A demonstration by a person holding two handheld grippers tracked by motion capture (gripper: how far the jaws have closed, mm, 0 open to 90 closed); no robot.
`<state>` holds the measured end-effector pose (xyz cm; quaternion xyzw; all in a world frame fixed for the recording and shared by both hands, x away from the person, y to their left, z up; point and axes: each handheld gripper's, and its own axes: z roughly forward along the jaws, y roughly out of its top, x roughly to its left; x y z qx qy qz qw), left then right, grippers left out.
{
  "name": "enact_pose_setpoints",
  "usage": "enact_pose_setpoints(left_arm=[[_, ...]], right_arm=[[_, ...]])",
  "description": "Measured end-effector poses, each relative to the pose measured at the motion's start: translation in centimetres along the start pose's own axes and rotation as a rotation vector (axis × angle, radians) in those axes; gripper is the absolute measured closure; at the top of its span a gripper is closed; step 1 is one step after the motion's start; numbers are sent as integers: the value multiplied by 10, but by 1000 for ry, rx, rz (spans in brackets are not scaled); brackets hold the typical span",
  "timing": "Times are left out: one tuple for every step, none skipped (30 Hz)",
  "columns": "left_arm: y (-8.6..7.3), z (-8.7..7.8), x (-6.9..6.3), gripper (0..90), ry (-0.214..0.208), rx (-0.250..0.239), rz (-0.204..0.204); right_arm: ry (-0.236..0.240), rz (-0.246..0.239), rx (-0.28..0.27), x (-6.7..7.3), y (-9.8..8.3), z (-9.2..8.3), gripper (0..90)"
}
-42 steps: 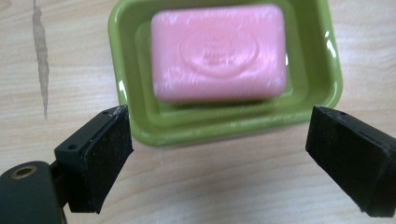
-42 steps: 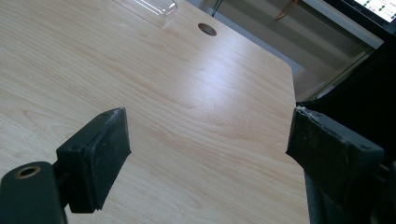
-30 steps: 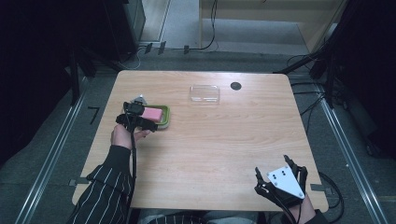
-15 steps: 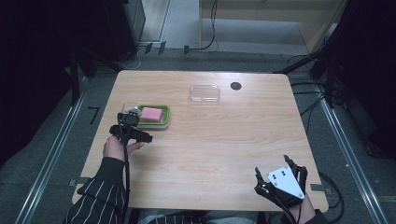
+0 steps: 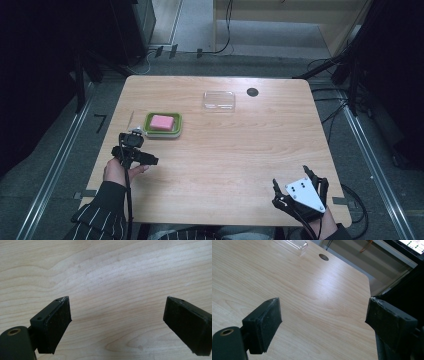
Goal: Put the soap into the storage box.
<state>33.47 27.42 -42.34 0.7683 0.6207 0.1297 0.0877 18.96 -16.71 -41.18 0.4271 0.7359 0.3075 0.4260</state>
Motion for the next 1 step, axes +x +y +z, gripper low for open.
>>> enact_pose_setpoints(left_arm=[[-2,0,1,83,-5,-1,-6]], right_arm=[[2,-1,-1,0,0,0,131]])
